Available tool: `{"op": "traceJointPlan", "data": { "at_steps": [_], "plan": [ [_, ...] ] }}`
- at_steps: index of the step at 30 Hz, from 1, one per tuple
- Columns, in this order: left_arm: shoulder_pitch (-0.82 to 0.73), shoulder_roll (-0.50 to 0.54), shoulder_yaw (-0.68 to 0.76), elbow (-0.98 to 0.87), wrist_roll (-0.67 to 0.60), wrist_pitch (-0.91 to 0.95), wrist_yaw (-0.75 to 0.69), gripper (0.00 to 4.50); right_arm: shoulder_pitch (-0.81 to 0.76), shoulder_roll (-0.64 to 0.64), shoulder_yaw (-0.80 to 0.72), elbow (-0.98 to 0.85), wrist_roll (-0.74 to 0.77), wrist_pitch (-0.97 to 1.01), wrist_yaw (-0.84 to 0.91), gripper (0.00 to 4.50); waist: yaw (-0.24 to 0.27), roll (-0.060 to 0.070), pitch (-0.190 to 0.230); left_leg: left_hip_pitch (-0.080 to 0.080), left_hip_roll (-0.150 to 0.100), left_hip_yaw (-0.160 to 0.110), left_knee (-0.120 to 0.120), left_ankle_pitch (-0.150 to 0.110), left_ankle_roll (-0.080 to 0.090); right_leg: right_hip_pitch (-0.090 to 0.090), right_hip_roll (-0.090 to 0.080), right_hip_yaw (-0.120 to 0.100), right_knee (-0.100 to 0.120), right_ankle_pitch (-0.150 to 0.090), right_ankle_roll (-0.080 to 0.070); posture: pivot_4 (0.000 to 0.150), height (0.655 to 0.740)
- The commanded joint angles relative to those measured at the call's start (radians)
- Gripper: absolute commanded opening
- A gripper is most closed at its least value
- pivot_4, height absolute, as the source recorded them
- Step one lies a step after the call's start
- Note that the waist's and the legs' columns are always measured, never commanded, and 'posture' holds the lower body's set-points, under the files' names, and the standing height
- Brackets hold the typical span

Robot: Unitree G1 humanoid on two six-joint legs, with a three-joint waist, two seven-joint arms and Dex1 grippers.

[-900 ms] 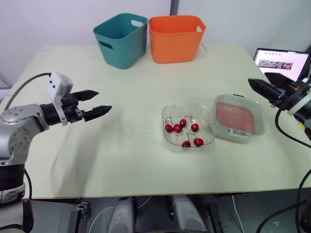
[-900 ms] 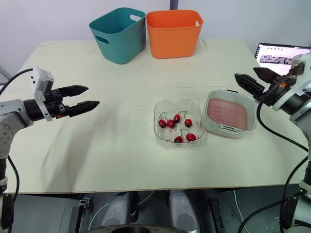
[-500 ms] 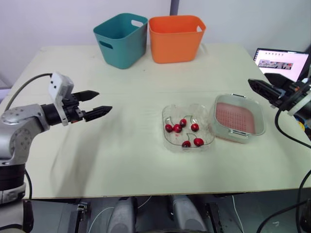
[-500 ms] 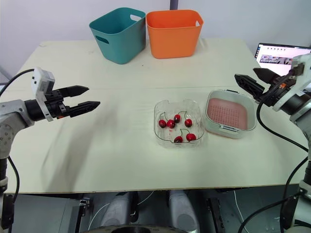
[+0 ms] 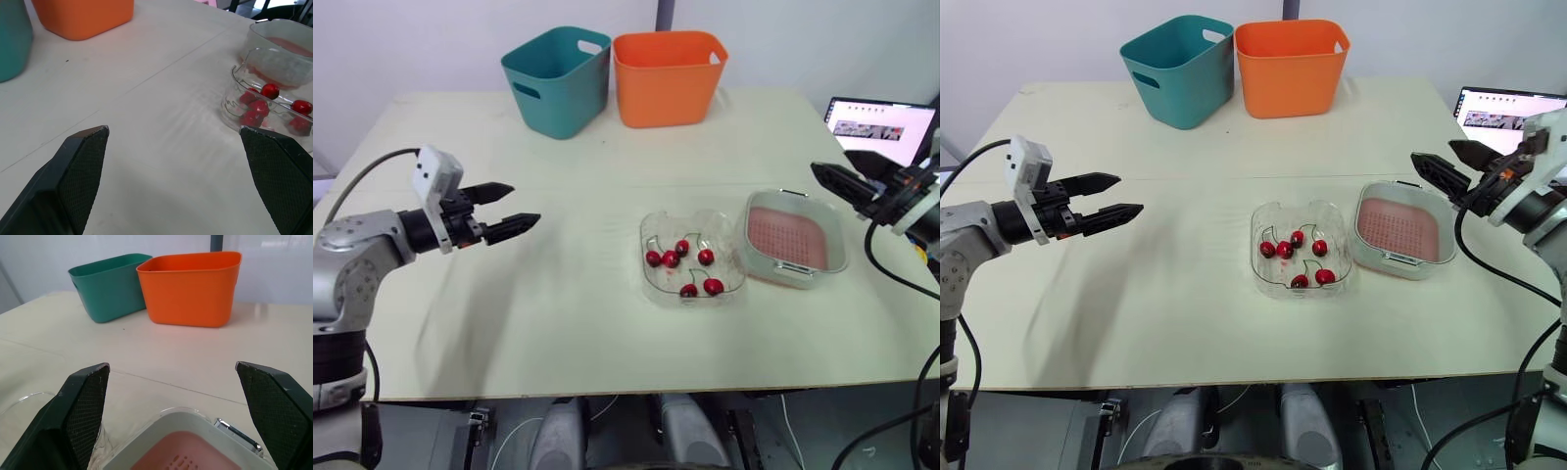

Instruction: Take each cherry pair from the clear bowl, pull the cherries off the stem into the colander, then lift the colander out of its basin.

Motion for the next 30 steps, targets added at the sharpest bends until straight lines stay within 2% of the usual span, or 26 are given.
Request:
{"op": "traceJointPlan", "data": {
  "at_steps": [1,4,6,9,14,18,21,24,30],
  "plan": [
    [-0.019,0.012,0.011,-0.033,-0.008,0.001,-0.001,4.50,-0.049,-0.034,-0.004,-0.051,0.039,0.073,-0.028,4.44,-0.001,0.000,0.000,0.000,0.000,0.000,0.000,0.000,0.000,0.000,0.000,0.000,0.000,0.000,0.000,0.150,0.7400],
    [-0.034,0.035,0.007,-0.037,-0.009,0.009,-0.021,4.50,-0.100,-0.093,0.043,-0.090,0.108,0.219,-0.007,4.44,-0.001,0.001,0.001,0.000,0.000,0.000,0.000,0.000,0.000,0.000,0.000,0.000,0.000,0.000,0.000,0.150,0.7400],
    [-0.060,0.064,-0.002,-0.054,-0.031,0.036,-0.055,4.50,-0.132,-0.143,0.138,-0.152,0.088,0.270,0.007,4.44,0.000,0.001,0.001,0.000,0.000,0.000,0.000,0.000,0.000,-0.001,0.000,0.000,0.001,0.000,0.000,0.150,0.7400],
    [-0.081,0.124,-0.041,-0.125,-0.075,0.087,-0.144,4.50,-0.219,-0.151,0.298,-0.249,0.083,0.337,0.014,4.44,-0.007,0.000,0.000,0.000,0.001,0.000,0.000,0.000,0.000,-0.002,0.000,0.000,0.000,-0.001,0.001,0.150,0.7400],
    [-0.081,0.164,-0.105,-0.225,-0.118,0.124,-0.229,4.50,-0.331,-0.044,0.540,-0.363,0.077,0.435,0.004,4.44,-0.023,0.000,0.000,-0.001,0.001,0.000,-0.001,0.000,0.000,-0.002,0.000,0.000,-0.001,-0.001,0.001,0.150,0.7400],
    [-0.058,0.149,-0.137,-0.269,-0.112,0.109,-0.236,4.50,-0.357,0.018,0.700,-0.351,-0.020,0.455,-0.018,4.44,-0.022,0.000,0.000,-0.001,0.001,0.000,-0.001,0.000,0.000,-0.002,0.000,0.000,-0.001,-0.001,0.000,0.150,0.7400],
    [-0.037,0.133,-0.134,-0.282,-0.118,0.109,-0.219,4.50,-0.363,0.055,0.771,-0.309,-0.093,0.445,-0.035,3.81,-0.020,0.000,0.000,-0.002,0.000,0.000,0.000,0.000,0.000,-0.002,0.000,0.000,-0.001,-0.001,0.000,0.150,0.7400],
    [-0.012,0.125,-0.125,-0.295,-0.121,0.111,-0.204,4.50,-0.380,0.077,0.813,-0.283,-0.147,0.440,-0.037,2.81,-0.022,0.000,0.000,-0.002,0.000,0.000,0.000,0.000,0.000,-0.002,-0.001,0.000,-0.001,-0.001,0.000,0.150,0.7400],
    [0.020,0.104,-0.119,-0.315,-0.125,0.110,-0.171,4.50,-0.405,0.116,0.873,-0.209,-0.255,0.406,-0.030,2.81,-0.023,0.000,0.000,-0.002,0.000,0.000,0.000,0.000,0.000,-0.003,0.000,0.000,0.000,-0.001,0.000,0.150,0.7400]
  ]
}}
